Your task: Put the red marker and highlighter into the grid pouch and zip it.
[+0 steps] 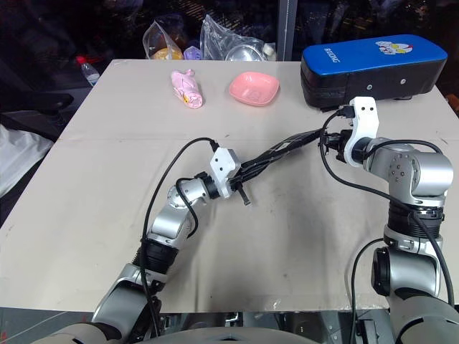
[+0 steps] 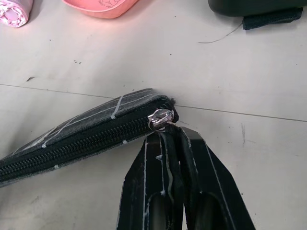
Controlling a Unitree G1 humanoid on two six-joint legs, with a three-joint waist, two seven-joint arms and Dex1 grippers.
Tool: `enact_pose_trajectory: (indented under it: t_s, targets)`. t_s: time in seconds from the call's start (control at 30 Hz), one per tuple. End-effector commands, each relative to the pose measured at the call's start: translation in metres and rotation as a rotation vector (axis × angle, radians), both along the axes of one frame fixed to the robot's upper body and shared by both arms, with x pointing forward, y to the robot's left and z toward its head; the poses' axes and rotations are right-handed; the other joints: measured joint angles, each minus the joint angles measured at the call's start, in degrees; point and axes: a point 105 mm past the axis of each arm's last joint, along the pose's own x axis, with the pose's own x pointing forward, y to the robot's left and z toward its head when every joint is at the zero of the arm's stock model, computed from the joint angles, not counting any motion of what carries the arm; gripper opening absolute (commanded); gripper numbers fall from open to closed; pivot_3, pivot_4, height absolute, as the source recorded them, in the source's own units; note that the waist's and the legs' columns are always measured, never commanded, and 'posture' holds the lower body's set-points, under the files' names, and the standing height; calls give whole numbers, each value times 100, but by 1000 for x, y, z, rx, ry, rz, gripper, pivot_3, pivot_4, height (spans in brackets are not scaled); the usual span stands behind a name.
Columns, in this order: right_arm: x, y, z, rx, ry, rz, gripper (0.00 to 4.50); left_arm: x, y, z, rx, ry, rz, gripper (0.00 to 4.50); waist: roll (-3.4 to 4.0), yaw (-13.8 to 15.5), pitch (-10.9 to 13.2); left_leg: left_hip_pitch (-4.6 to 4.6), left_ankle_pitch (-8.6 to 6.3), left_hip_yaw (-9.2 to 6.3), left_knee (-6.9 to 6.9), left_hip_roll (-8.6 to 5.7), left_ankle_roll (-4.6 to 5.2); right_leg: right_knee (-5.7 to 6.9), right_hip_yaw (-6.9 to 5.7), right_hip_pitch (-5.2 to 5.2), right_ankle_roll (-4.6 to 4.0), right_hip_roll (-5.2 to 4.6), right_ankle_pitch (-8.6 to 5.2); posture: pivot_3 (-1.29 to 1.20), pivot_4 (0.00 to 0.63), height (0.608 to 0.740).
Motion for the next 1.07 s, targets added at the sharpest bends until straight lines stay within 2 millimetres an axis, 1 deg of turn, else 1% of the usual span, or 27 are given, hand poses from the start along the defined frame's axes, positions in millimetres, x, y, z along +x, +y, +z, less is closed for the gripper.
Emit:
enact_pose_trajectory:
  t_s: [0.03,0.1,0.13,0.17,0.2,0.23,0.27,0.3,0.37,0.4,0.43,0.5,0.57,0.63,0.73,0.8,0.87,0.9,1.07]
  targets:
    - [-8,2,15,-17,-73,55,655,4,12,6,-1,-34,31,0,0,-1,0,0,0,0,0,0,0,0,0,0,0,0,0,0,150,740]
    - [-11,2,14,-23,-80,78,1335,1,15,6,8,-40,7,621,0,-2,0,0,0,0,0,1,0,-1,0,0,0,-1,0,0,150,740]
    - [-12,-1,12,-33,-81,77,1974,0,17,7,15,-46,7,966,0,-1,0,0,0,0,0,1,1,-1,1,0,0,-1,0,0,150,740]
    - [-12,-4,10,-43,-83,77,2406,0,20,7,23,-55,15,1371,0,-2,0,0,0,0,0,1,1,-1,0,0,0,-1,0,0,150,740]
    - [-14,-9,5,-63,-72,80,2963,1,25,9,37,-79,35,1803,0,-1,0,0,-1,0,0,1,1,-1,0,0,0,-1,0,0,150,740]
    - [-17,-13,-1,-87,-56,91,3321,1,29,10,49,-101,49,2226,0,0,0,0,-1,0,0,1,1,-1,0,0,0,-1,0,0,150,740]
    - [-20,-17,-7,-119,-48,113,3819,-1,33,11,60,-116,52,2660,0,5,0,0,-1,0,0,0,1,-3,0,0,0,-1,0,0,150,740]
    - [-22,-21,-12,-154,-53,137,4039,-4,35,11,66,-121,43,3069,0,7,0,0,-1,-1,-2,1,2,-7,-1,1,0,-1,0,0,150,740]
    - [-24,-30,-19,-225,-94,179,4039,-16,42,11,63,-105,15,3853,0,2,0,-1,-1,0,-11,0,2,-21,0,1,0,-3,0,0,150,740]
    - [-24,-33,-18,-225,-145,206,4039,-22,47,10,61,-90,7,4430,0,1,0,-1,-1,4,-16,0,2,-26,4,1,1,-4,0,0,150,740]
    - [-26,-36,-18,-241,-207,244,4039,-28,52,10,54,-67,4,4478,-2,-17,2,0,-1,6,-17,0,2,-27,5,1,1,-4,0,0,150,740]
    - [-32,-44,-24,-253,-283,329,4039,-43,65,5,37,7,24,4478,-1,-29,2,3,-1,11,-18,1,2,-32,11,1,2,-2,0,0,150,740]
    - [-41,-49,-33,-267,-293,408,4039,-54,73,1,4,84,55,4478,1,-26,2,10,-1,14,-31,6,1,-37,15,2,2,0,0,0,150,740]
    - [-46,-57,-39,-220,-335,438,4039,-67,77,-4,-37,162,87,4478,0,-13,3,14,0,13,-40,7,-1,-39,15,2,2,-2,0,0,150,740]
    - [-61,-70,-63,-181,-273,546,4039,-87,81,-20,-41,275,158,4478,0,-1,3,16,0,14,-39,5,-1,-36,17,4,2,-4,0,0,150,740]
    - [-67,-79,-71,-129,-266,570,4039,-99,82,-29,-8,295,201,4478,0,2,3,24,0,14,-39,0,1,-40,25,15,2,-9,0,0,150,740]
    - [-72,-83,-74,-110,-274,603,4039,-105,84,-34,13,297,233,4478,1,5,4,26,0,14,-37,0,2,-41,29,17,0,-7,0,0,150,740]
    - [-76,-84,-77,-107,-279,622,4270,-108,87,-37,38,294,260,4498,1,5,3,27,0,15,-37,-1,2,-41,30,17,-1,-7,0,0,150,740]
    - [-89,-82,-82,-103,-331,641,4270,-119,103,-47,74,308,358,4498,4,3,1,30,0,12,-38,3,2,-39,40,18,-3,-4,0,0,150,740]
